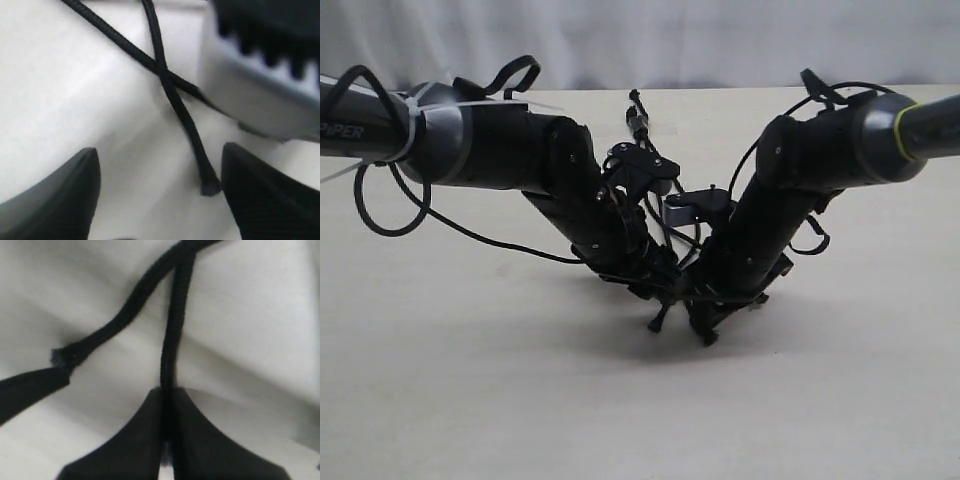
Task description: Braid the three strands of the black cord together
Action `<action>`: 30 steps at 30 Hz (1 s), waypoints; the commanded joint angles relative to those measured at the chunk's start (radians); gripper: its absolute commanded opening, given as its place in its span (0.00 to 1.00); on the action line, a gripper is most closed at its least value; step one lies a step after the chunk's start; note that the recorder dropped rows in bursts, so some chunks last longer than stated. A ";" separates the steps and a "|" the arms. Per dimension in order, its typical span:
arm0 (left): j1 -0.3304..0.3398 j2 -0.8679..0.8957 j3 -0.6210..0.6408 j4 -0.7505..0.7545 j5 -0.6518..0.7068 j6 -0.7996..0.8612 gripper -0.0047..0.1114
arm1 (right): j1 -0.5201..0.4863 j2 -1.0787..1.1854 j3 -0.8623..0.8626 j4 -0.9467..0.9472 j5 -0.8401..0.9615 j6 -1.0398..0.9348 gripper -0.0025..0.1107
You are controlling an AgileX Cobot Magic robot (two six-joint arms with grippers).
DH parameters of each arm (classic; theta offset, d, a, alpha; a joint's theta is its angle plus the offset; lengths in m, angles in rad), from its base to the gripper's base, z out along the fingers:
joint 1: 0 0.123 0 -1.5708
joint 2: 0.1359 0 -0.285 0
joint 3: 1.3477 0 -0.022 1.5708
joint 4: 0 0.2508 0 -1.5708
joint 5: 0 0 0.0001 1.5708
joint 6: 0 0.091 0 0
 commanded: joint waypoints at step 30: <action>0.121 -0.089 0.010 -0.046 0.157 0.130 0.60 | -0.144 -0.089 -0.073 0.058 0.038 -0.170 0.06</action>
